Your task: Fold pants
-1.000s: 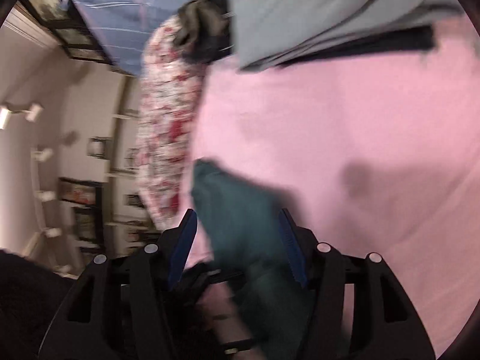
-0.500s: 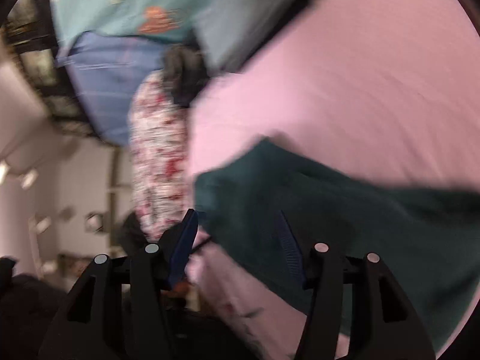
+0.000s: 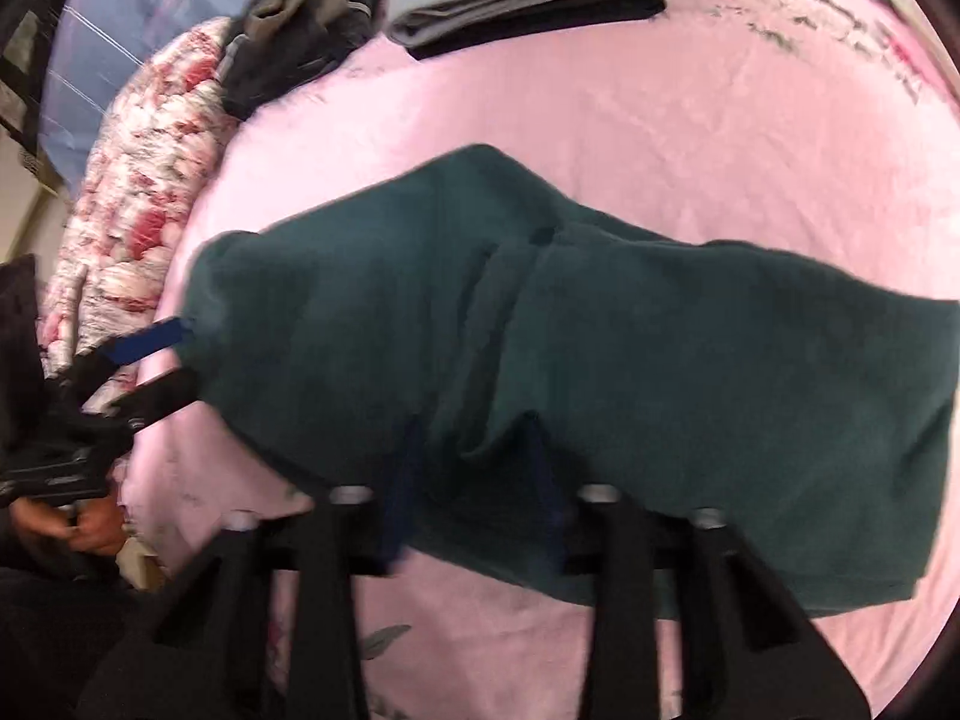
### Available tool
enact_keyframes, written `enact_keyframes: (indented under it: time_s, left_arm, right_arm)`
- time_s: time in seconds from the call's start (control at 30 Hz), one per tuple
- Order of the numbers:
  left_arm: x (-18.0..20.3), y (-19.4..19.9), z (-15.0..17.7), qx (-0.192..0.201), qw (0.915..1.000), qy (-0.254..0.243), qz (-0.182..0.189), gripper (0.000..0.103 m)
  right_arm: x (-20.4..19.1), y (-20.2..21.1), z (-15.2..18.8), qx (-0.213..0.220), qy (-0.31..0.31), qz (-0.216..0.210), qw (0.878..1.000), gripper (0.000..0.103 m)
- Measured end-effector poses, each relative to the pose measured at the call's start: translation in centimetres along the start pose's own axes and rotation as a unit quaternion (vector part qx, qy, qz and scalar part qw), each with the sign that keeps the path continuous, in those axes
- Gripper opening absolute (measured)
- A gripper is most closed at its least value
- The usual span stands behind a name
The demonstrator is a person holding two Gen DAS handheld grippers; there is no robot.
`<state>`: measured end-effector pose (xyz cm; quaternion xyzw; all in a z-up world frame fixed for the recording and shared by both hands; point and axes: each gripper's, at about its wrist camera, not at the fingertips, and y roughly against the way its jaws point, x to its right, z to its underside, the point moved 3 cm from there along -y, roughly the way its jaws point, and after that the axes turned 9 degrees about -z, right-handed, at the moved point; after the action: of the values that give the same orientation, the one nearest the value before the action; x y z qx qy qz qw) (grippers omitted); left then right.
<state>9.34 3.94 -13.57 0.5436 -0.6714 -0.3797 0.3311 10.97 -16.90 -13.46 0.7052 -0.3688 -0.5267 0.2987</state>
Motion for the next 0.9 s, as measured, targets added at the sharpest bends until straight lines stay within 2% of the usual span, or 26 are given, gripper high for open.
enact_keyframes:
  time_s: [0.07, 0.2, 0.27, 0.33, 0.4, 0.5, 0.57, 0.6, 0.63, 0.67, 0.7, 0.73, 0.77, 0.8, 0.83, 0.87, 0.9]
  left_arm:
    - [-0.1, 0.2, 0.1, 0.002, 1.0, -0.001, 0.001, 0.095]
    - [-0.2, 0.4, 0.4, 0.002, 1.0, 0.002, 0.003, 0.095]
    - [-0.1, 0.4, 0.4, 0.002, 1.0, 0.003, 0.005, 0.095]
    - [0.0, 0.6, 0.4, 0.005, 1.0, 0.002, 0.005, 0.095]
    - [0.2, 0.6, 0.4, 0.006, 1.0, -0.001, 0.006, 0.095]
    - [0.5, 0.5, 0.5, 0.003, 1.0, -0.003, 0.006, 0.095]
    - [0.7, 0.4, 0.4, 0.002, 1.0, -0.007, 0.005, 0.095]
    - [0.8, 0.6, 0.3, 0.005, 0.9999, -0.01, 0.003, 0.095]
    - [0.8, 0.9, 0.2, 0.009, 0.9998, -0.015, 0.002, 0.095]
    - [0.9, 1.0, 0.2, 0.012, 0.9998, -0.017, 0.001, 0.096]
    - [0.9, 1.2, 0.2, 0.013, 0.9997, -0.021, -0.002, 0.096]
    - [0.7, 1.3, 0.2, 0.015, 0.9996, -0.023, -0.006, 0.096]
    - [0.4, 1.4, 0.3, 0.018, 0.9995, -0.022, -0.013, 0.096]
    - [-0.3, 1.6, 0.3, 0.018, 0.9996, -0.013, -0.02, 0.096]
    - [-1.0, 1.7, 0.3, 0.016, 0.9996, -0.003, -0.022, 0.096]
    - [-1.9, 1.8, 0.4, 0.014, 0.9996, 0.008, -0.025, 0.096]
    - [-2.7, 2.0, 0.5, 0.013, 0.9992, 0.017, -0.032, 0.096]
  right_arm:
    - [0.3, 0.9, 0.0, 0.012, -0.005, 0.001, 1.0, 0.002]
    - [0.4, 3.5, 0.7, 0.029, 0.013, 0.023, 0.999, 0.002]
    - [-0.4, 3.1, 0.9, 0.024, 0.018, 0.015, 0.999, 0.002]
    - [-1.2, 2.3, 1.2, 0.008, 0.028, 0.001, 1.0, 0.002]
    - [-2.0, 0.6, 1.3, -0.007, 0.043, 0.011, 0.999, 0.002]
    - [-0.6, -2.7, 2.0, -0.043, 0.035, 0.017, 0.998, 0.003]
    - [-0.8, -2.6, 1.9, -0.043, 0.041, 0.018, 0.998, 0.008]
    - [-1.1, -1.7, 1.6, -0.048, 0.037, 0.01, 0.998, 0.012]
    - [-1.4, -0.5, 1.5, -0.035, 0.033, -0.007, 0.999, 0.017]
    - [-1.5, 0.6, 1.4, -0.015, 0.032, -0.021, 0.999, 0.024]
    - [-1.5, 1.9, 1.2, 0.01, 0.029, -0.025, 0.999, 0.04]
    - [-1.2, 2.6, 1.0, 0.032, 0.023, -0.02, 0.999, 0.048]
    - [-0.5, 2.6, 0.9, 0.04, 0.013, -0.018, 0.999, 0.049]
    - [0.5, 1.5, 0.9, 0.028, -0.004, -0.018, 0.999, 0.049]
    - [1.8, -0.2, 1.1, -0.009, -0.026, 0.012, 1.0, 0.047]
    - [1.9, -0.7, 1.1, -0.016, -0.028, 0.034, 0.999, 0.046]
    - [1.1, -0.3, 0.8, -0.002, -0.017, 0.031, 0.999, 0.046]
